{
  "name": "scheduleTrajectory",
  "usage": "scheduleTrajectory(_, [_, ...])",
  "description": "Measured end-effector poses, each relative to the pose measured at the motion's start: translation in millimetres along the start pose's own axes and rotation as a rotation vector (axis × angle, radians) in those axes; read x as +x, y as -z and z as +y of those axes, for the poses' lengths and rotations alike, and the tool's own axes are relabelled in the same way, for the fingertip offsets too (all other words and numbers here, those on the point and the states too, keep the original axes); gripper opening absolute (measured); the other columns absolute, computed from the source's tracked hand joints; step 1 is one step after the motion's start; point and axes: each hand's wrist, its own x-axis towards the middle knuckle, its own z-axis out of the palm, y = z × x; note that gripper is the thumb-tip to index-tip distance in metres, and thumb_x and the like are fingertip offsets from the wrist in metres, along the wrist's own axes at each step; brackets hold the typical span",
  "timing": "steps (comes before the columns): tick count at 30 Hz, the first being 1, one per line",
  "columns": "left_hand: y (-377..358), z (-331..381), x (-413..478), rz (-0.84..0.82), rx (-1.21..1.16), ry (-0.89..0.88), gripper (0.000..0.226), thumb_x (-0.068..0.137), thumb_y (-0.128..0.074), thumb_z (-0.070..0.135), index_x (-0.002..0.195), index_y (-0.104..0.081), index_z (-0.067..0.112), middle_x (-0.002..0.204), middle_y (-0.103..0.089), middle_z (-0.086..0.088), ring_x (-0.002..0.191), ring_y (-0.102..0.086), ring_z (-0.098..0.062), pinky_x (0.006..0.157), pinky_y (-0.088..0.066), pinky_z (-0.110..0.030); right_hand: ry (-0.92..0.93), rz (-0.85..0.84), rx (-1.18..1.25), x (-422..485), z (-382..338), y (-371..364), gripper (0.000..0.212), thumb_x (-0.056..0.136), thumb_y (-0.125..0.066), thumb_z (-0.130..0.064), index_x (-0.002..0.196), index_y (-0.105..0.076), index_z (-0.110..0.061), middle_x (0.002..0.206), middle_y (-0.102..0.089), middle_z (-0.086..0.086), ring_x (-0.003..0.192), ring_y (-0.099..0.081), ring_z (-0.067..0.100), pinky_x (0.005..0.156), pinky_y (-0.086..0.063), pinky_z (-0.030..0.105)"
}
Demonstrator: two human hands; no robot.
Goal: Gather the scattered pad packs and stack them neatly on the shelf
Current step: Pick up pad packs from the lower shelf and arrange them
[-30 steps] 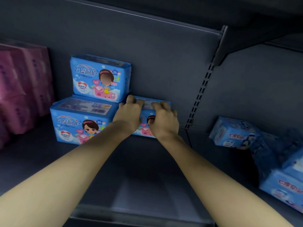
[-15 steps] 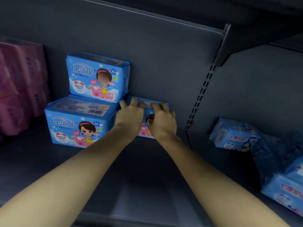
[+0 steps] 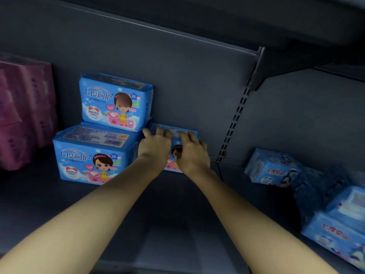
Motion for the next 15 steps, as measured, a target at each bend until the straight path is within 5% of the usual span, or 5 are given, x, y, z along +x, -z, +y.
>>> scheduleTrajectory(7, [16,11,-23,0.077,-0.031,-0.161,0.061,0.090,-0.054,0.010,0.143,-0.024,0.011,0.143,-0.027,-0.015,0.131,-0.030,-0.034,0.091,-0.047,-0.038,-0.051,-0.019,-0.021,-23,5,32,0.064,0.092,-0.055,-0.017,0.147,-0.022,-0.022,0.151,-0.025,0.003,0.132,-0.031,0.031,0.100,-0.040,0.041])
scheduleTrajectory(15, [15,29,-44,-0.038,-0.184,-0.325,0.053,0.091,-0.054,0.026,0.138,-0.033,0.014,0.136,-0.037,-0.011,0.126,-0.036,-0.030,0.092,-0.045,-0.040,-0.229,-0.098,-0.084,-68,28,45,0.058,0.091,-0.055,-0.022,0.143,-0.030,-0.020,0.147,-0.031,0.005,0.136,-0.024,0.030,0.108,-0.034,0.047])
